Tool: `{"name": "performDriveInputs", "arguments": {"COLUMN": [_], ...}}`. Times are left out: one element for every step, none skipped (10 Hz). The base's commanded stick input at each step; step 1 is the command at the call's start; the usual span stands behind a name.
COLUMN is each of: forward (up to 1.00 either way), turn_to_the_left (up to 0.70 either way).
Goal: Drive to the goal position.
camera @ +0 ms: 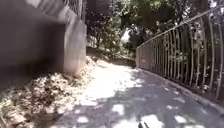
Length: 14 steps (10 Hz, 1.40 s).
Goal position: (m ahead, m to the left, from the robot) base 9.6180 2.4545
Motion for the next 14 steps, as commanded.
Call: {"name": "performDriveInputs", "arguments": {"forward": [0.50,0.50,0.50,0.50,0.50,0.50,0.50,0.50,0.50,0.50,0.50,0.50,0.50,0.50], "turn_to_the_left": [0.00,0.00,-0.37,-0.50,-0.50,-0.50,-0.15,0.00,0.00,0.00,0.00,0.00,0.00,0.00]}}
